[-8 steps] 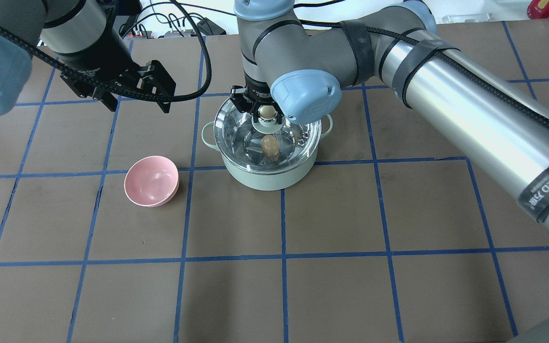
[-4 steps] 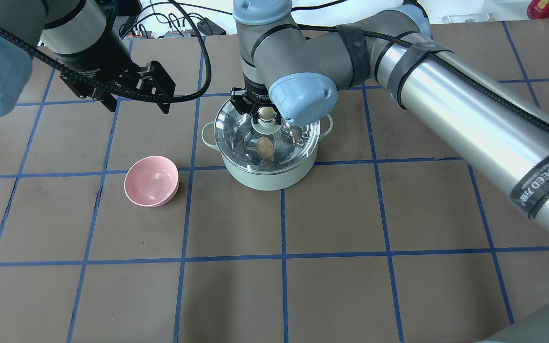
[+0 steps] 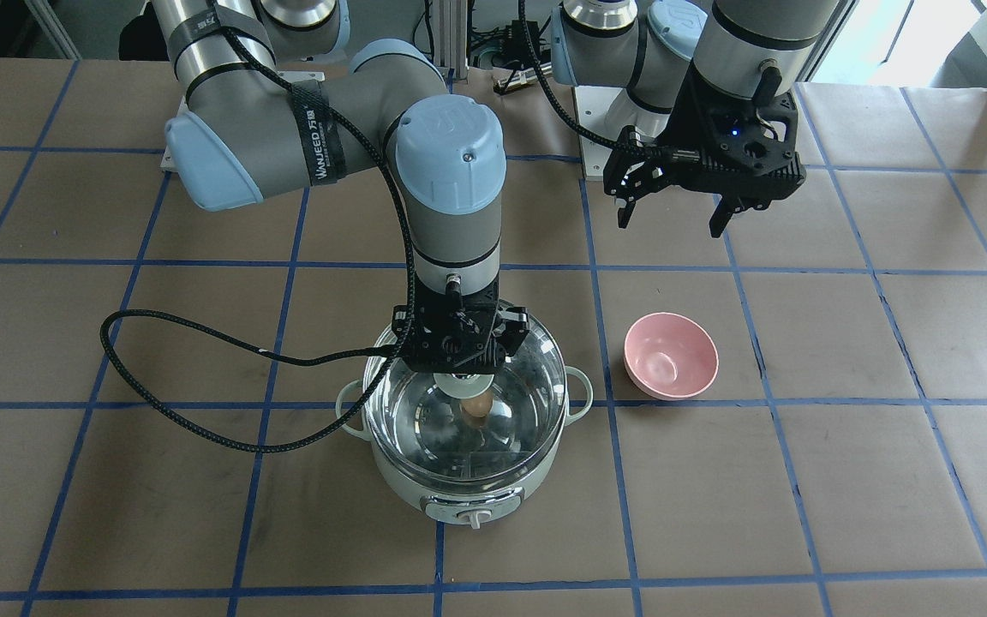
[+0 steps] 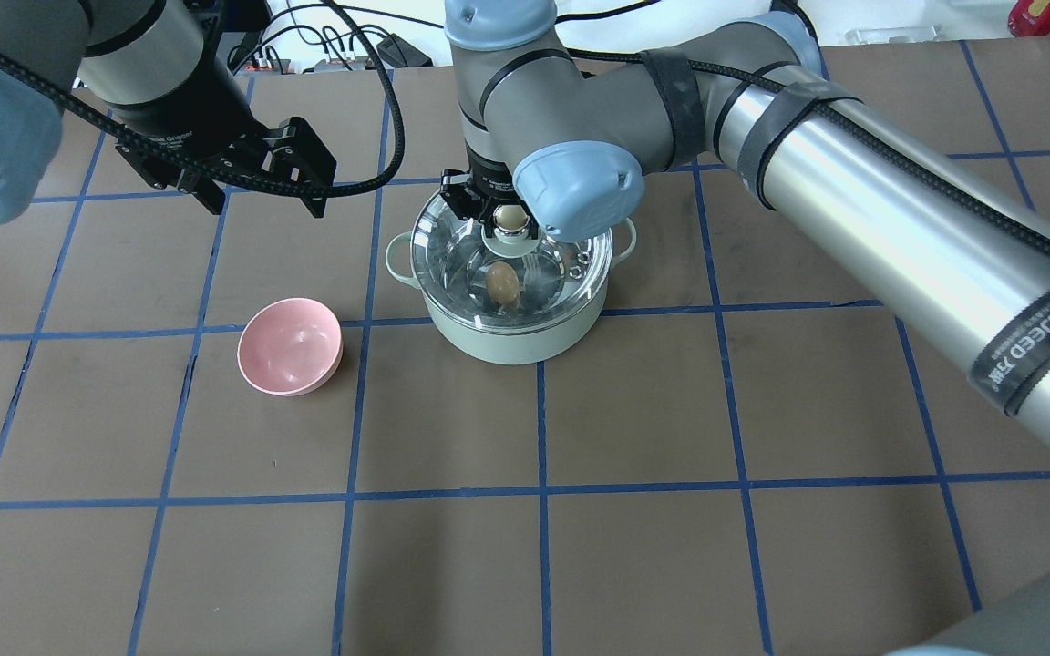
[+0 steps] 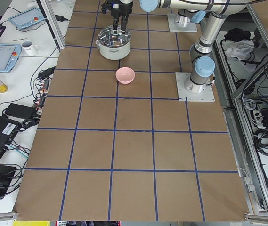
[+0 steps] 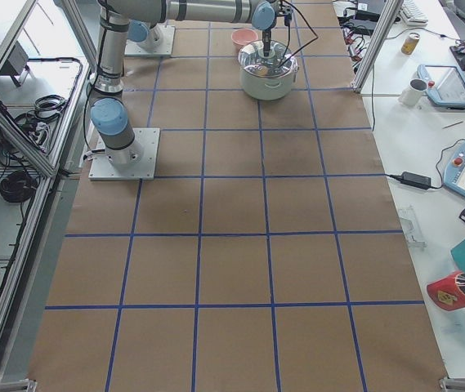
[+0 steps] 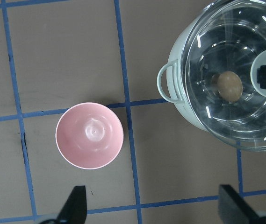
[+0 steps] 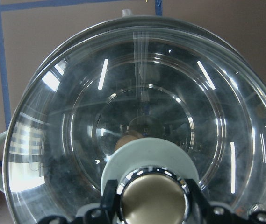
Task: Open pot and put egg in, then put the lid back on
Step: 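Lower the glass lid onto the pot with the right gripper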
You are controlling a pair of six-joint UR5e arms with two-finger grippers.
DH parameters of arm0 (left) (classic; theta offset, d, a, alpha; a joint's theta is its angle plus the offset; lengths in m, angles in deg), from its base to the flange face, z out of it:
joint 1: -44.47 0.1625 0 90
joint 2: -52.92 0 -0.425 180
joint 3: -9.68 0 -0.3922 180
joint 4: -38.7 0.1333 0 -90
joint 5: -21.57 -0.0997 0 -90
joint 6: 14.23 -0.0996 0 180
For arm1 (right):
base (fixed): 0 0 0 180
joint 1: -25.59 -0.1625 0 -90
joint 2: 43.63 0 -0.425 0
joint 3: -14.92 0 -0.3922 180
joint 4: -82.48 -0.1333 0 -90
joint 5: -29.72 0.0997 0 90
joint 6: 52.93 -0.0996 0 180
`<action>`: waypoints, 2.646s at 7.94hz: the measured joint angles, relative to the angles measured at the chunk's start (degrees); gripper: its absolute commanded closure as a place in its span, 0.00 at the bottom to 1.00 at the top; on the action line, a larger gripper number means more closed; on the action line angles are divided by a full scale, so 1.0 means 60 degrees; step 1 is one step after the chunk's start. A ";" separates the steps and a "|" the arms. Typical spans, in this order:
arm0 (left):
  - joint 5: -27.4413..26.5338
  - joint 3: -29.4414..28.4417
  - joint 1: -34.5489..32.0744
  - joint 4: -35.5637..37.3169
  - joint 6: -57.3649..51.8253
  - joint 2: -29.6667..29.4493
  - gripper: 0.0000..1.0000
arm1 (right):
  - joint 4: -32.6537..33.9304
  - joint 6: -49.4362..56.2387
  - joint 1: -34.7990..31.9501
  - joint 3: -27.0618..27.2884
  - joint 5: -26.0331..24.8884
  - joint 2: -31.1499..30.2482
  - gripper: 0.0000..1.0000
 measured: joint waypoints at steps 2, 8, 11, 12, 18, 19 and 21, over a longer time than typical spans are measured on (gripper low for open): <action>0.0005 0.0004 0.0000 0.0000 0.0000 0.0000 0.00 | 0.0095 0.0071 0.0001 0.0000 -0.0014 0.0058 1.00; 0.0019 0.0004 0.0000 -0.0001 0.0000 0.0000 0.00 | 0.0162 0.0332 0.0005 -0.0042 -0.0140 0.0099 1.00; 0.0019 0.0004 0.0000 0.0000 0.0000 0.0000 0.00 | 0.0329 0.0351 0.0005 -0.0030 -0.0163 0.0126 1.00; 0.0019 0.0004 0.0000 0.0000 0.0000 0.0000 0.00 | 0.0346 0.0350 0.0005 -0.0021 -0.0164 0.0125 1.00; 0.0033 0.0004 -0.0001 0.0000 0.0000 0.0000 0.00 | 0.0453 0.0359 0.0005 0.0028 -0.0115 0.0124 1.00; 0.0045 0.0011 -0.0007 0.0000 0.0000 0.0000 0.00 | 0.0571 0.0373 0.0005 0.0022 -0.0110 0.0128 1.00; 0.0020 0.0016 -0.0013 0.0000 0.0000 0.0000 0.00 | 0.0679 0.0387 0.0005 0.0030 -0.0106 0.0156 1.00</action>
